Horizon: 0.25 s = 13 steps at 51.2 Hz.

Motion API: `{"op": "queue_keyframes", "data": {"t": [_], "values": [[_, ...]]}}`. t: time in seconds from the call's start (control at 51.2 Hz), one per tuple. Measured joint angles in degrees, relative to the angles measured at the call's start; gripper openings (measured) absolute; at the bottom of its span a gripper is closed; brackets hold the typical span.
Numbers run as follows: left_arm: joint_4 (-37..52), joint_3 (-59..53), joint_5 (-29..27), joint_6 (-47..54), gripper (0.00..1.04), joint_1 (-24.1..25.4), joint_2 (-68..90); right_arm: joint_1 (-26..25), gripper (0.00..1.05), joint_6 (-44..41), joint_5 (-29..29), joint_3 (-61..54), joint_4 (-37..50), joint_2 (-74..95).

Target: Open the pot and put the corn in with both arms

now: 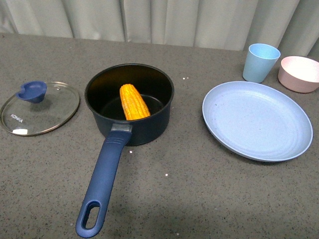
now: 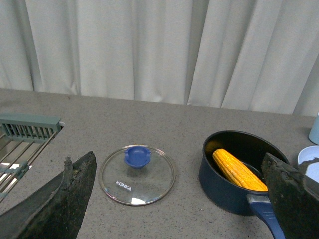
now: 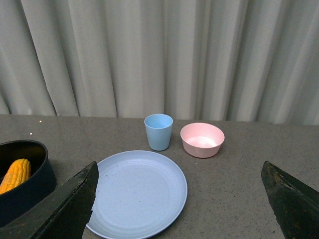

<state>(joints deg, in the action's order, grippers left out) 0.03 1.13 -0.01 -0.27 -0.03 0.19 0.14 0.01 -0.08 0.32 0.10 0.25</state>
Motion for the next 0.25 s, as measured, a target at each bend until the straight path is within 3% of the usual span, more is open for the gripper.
{"op": "queue_keyframes", "data": {"t": [0.254], "values": [[0.0, 0.0, 0.0, 0.0, 0.98, 0.0, 0.0, 0.0, 0.96, 0.0, 0.0, 0.0, 0.0, 0.0]]}}
